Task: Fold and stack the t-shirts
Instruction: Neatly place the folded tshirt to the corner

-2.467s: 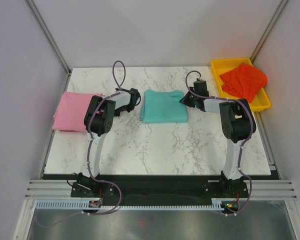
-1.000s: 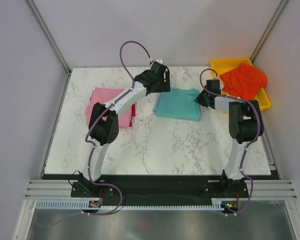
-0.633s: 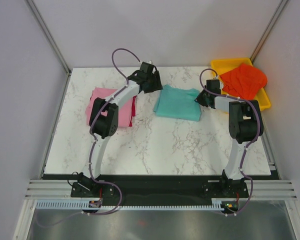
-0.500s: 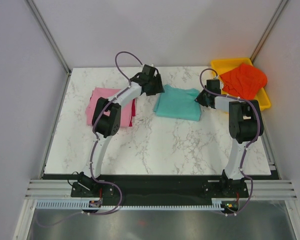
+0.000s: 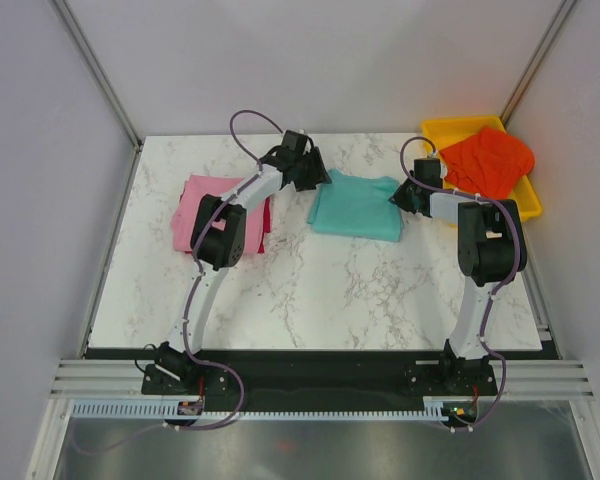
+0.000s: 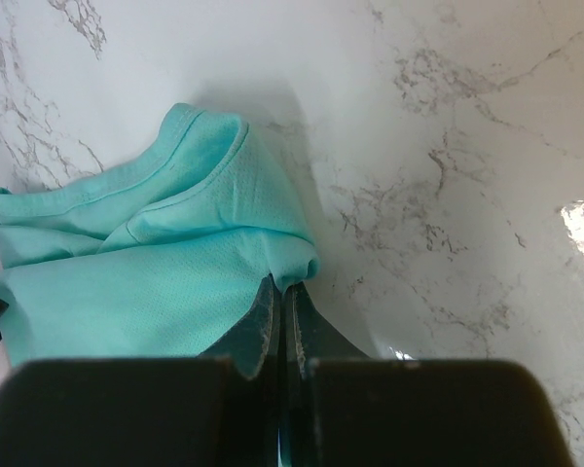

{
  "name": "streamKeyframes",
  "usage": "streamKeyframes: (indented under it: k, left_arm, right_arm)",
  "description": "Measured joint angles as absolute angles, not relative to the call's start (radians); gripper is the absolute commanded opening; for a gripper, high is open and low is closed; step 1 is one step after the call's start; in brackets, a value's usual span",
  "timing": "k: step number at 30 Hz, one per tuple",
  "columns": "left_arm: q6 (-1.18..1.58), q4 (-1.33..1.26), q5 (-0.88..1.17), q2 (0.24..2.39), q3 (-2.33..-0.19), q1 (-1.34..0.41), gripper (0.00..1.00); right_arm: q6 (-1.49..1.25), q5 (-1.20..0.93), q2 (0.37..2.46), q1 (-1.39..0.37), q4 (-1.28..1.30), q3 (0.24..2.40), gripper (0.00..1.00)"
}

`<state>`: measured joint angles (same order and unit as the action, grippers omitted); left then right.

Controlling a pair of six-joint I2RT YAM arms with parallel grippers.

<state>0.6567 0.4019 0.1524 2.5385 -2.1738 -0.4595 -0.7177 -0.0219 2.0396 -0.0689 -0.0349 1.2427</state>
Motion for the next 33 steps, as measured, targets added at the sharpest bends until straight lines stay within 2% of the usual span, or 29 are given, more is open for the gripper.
streamKeyframes:
  k: [8,13,15,19,22,23,29,33]
  left_arm:
    - [0.716,0.378,0.197,2.608,-2.262,-0.445,0.50]
    - [0.733,0.370,0.213,2.621,-2.274,-0.445,0.48]
    - [0.736,0.367,0.215,2.623,-2.276,-0.445,0.44]
    - [0.747,0.370,0.216,2.628,-2.276,-0.448,0.13]
    - [0.754,0.360,0.220,2.638,-2.276,-0.454,0.07]
    - [0.754,0.358,0.220,2.638,-2.276,-0.456,0.02]
    - [0.754,0.331,0.221,2.635,-2.260,-0.458,0.02]
    - [0.750,0.245,0.215,2.571,-2.132,-0.461,0.02]
  right_arm:
    - [-0.718,-0.026,2.042,-0.068,-0.042,1.243,0.00]
    - [-0.717,-0.026,2.042,-0.068,-0.043,1.243,0.00]
    - [-0.717,-0.026,2.042,-0.068,-0.043,1.243,0.00]
    - [-0.717,-0.030,2.044,-0.068,-0.048,1.243,0.00]
    - [-0.716,-0.035,2.045,-0.068,-0.048,1.243,0.00]
    - [-0.714,-0.037,2.045,-0.068,-0.049,1.243,0.00]
    - [-0.706,-0.047,2.045,-0.066,-0.052,1.242,0.00]
    - [-0.701,-0.046,2.036,-0.066,-0.059,1.230,0.00]
